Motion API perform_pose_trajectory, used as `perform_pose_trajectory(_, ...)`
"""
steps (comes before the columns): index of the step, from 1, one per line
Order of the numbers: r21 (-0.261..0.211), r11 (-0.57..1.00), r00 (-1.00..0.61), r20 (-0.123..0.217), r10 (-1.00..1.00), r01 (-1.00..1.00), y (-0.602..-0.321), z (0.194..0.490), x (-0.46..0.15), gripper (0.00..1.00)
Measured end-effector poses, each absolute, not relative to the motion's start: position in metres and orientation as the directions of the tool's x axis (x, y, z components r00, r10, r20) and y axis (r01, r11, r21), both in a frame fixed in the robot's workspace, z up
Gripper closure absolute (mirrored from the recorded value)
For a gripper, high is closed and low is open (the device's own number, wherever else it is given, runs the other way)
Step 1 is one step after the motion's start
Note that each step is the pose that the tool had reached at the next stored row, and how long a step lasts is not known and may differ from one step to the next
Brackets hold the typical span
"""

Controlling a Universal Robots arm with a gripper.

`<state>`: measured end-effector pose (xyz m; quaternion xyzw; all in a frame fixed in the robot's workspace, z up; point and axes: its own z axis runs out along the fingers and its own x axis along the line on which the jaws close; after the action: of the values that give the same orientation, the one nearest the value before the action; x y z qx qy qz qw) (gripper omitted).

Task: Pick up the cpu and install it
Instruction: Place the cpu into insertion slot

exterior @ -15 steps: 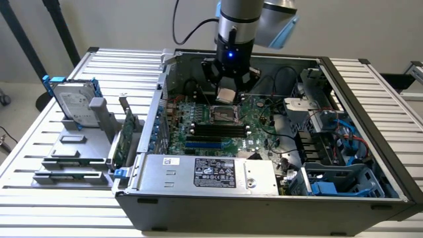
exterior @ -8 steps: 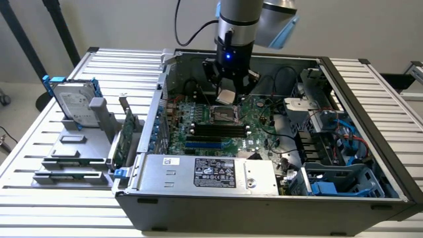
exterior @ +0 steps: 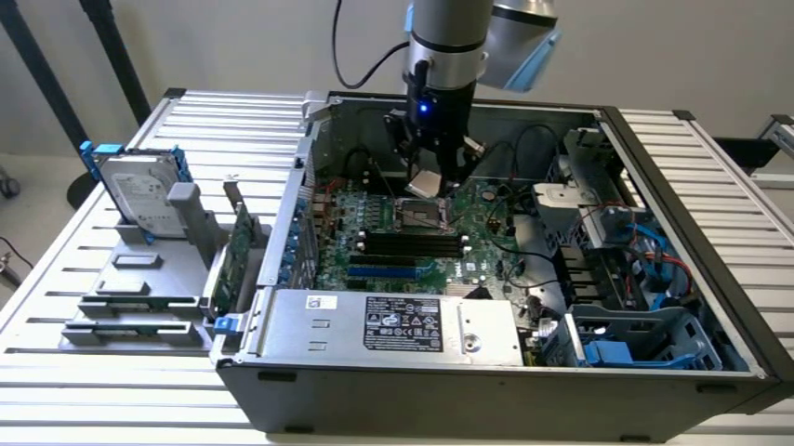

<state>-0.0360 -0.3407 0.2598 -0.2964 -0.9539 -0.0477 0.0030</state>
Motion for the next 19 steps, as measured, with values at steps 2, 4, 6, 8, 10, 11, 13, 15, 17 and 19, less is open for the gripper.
perform_pose_trajectory(2,0.089,0.799,-0.803,0.034,0.595,0.595,-0.3407,0.2587,-0.036,0.46)
perform_pose_trajectory(4,0.089,0.777,-0.781,0.034,0.623,0.624,-0.3407,0.2576,-0.036,0.46)
perform_pose_trajectory(6,0.089,0.753,-0.757,0.034,0.652,0.652,-0.3407,0.2564,-0.036,0.46)
perform_pose_trajectory(8,0.089,0.729,-0.733,0.034,0.679,0.679,-0.3407,0.2553,-0.036,0.46)
perform_pose_trajectory(10,0.089,0.704,-0.708,0.034,0.705,0.705,-0.3407,0.2543,-0.036,0.46)
perform_pose_trajectory(11,0.089,0.691,-0.696,0.034,0.718,0.717,-0.3407,0.2539,-0.036,0.46)
perform_pose_trajectory(13,0.089,0.665,-0.669,0.034,0.742,0.742,-0.3407,0.2533,-0.036,0.46)
perform_pose_trajectory(15,0.089,0.637,-0.642,0.034,0.766,0.766,-0.3407,0.2531,-0.036,0.46)
perform_pose_trajectory(17,0.089,0.613,-0.618,0.034,0.786,0.785,-0.3407,0.2529,-0.036,0.46)
perform_pose_trajectory(19,0.088,0.589,-0.593,0.035,0.804,0.803,-0.3407,0.2529,-0.036,0.46)
